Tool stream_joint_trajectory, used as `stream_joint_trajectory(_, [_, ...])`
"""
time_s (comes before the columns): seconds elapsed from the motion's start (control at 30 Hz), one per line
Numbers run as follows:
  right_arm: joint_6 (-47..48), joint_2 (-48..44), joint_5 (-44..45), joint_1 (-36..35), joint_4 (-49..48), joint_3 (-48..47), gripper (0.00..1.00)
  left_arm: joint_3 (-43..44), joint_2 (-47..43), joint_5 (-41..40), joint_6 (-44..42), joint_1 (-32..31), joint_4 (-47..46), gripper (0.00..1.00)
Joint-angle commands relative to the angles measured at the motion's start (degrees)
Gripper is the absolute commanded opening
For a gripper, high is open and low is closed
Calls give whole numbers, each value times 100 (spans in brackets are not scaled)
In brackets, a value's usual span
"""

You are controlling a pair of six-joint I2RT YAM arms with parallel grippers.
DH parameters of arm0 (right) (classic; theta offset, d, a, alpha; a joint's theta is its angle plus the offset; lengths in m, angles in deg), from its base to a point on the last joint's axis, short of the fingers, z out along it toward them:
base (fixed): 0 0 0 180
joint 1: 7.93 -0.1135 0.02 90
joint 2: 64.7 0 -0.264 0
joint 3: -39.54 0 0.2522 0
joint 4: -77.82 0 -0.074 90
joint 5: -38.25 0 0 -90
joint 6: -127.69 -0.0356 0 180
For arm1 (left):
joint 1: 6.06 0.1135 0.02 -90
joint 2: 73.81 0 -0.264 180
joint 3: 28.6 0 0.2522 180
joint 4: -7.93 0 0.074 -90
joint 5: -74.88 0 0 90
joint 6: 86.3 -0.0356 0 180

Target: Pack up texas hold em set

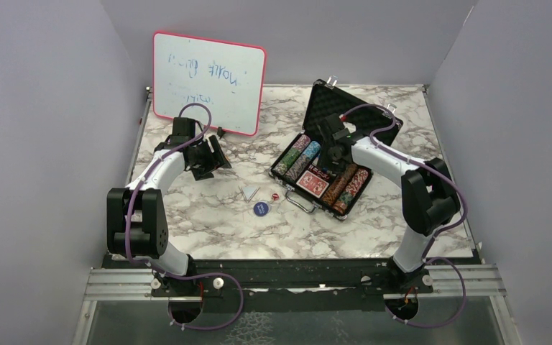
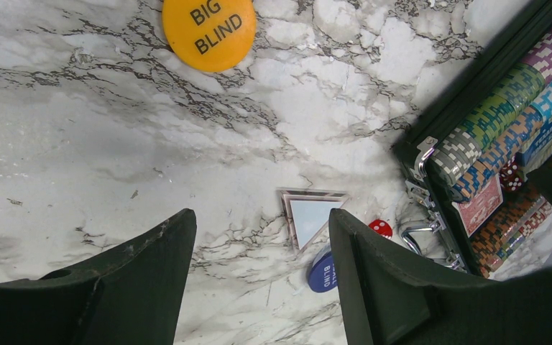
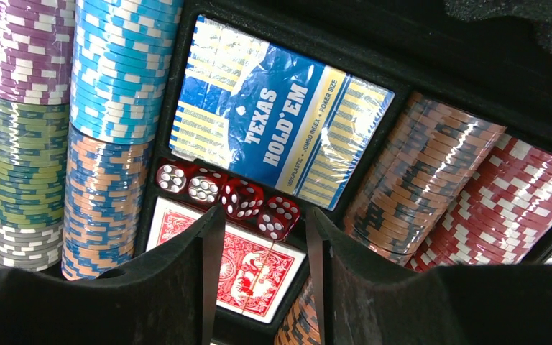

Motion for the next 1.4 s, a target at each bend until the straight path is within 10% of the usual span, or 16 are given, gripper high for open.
stream_joint_trajectory(0.0, [-27,-160,107,10,109,24,47,58,-37,-75,-60,-24,-20,71])
stream_joint_trajectory(1.37, [-437,-112,-290,24,-437,556,32,45,-45,-79,-70,-24,-12,71])
